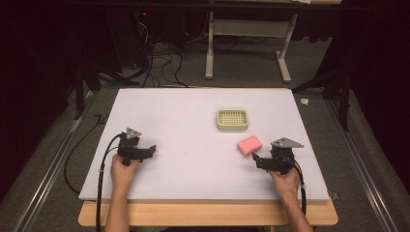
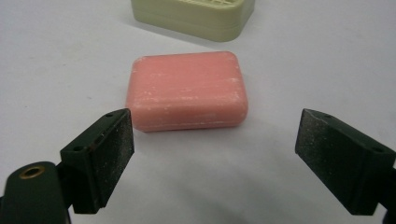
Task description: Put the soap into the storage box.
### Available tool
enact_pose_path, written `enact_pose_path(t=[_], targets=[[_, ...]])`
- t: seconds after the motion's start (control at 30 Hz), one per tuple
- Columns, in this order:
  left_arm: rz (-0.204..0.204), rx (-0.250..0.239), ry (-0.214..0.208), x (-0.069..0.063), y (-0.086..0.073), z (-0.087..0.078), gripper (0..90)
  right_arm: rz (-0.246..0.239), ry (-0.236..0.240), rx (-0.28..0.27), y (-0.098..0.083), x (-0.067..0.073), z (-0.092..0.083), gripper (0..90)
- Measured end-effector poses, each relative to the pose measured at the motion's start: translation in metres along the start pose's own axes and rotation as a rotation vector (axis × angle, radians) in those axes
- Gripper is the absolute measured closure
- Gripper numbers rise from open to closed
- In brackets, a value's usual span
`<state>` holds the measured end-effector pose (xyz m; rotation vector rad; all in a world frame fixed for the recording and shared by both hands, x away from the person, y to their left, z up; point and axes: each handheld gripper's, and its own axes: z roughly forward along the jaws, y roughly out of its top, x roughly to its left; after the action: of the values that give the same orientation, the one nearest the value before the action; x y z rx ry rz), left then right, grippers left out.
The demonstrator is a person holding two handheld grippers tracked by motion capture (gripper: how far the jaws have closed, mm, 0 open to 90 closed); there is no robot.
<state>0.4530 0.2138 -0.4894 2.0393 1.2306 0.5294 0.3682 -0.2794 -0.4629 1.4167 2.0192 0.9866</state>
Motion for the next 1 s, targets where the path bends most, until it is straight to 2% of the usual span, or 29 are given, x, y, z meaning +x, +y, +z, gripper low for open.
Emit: enact_pose_path(t=[0.2,0.67,0.87,1.0], targets=[[0.000,0.000,0.000,0.000,0.000,0.000,15.1,-0.028,0.014,0.009,0.004,0.008,0.006,11.8],[0.000,-0.001,0.000,0.000,0.000,0.000,15.2,-0.046,0.035,0.022,0.016,0.016,0.017,11.5],[0.000,0.000,0.000,0.000,0.000,0.000,15.1,-0.057,0.032,0.027,0.020,0.017,0.023,11.5],[0.001,-0.001,0.001,0.000,0.000,0.000,15.1,-0.064,0.012,0.030,0.024,0.017,0.029,11.5]])
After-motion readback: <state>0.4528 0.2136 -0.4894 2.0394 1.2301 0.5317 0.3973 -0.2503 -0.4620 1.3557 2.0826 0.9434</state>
